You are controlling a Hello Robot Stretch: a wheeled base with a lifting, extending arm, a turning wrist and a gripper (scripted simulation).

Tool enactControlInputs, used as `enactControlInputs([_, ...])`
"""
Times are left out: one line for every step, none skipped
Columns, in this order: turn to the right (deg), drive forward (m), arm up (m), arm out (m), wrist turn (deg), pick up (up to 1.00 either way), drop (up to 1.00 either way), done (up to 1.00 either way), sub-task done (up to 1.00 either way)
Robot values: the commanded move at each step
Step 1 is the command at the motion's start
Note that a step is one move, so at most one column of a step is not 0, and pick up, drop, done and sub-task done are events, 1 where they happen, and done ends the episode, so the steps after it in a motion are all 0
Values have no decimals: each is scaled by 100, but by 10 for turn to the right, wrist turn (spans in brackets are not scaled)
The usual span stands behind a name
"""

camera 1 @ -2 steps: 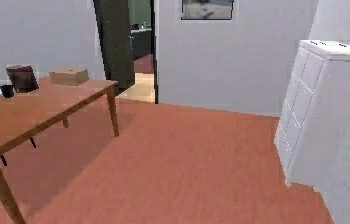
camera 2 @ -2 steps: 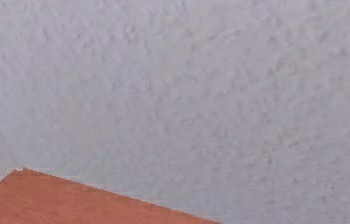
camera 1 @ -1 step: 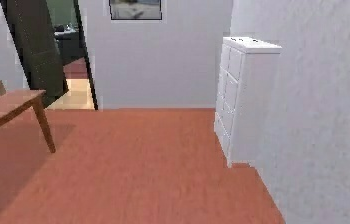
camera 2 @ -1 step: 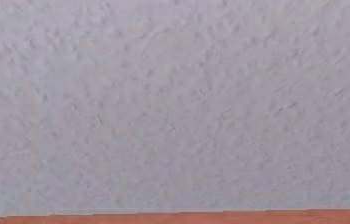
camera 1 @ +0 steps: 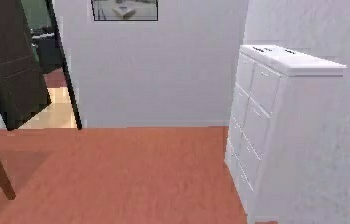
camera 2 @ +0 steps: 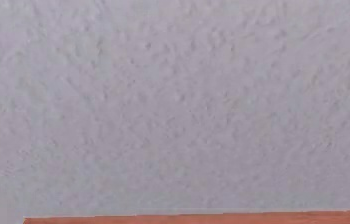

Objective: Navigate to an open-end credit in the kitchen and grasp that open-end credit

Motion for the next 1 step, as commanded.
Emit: enactControlInputs([-240,0,0,0,0,0,0,0,0])
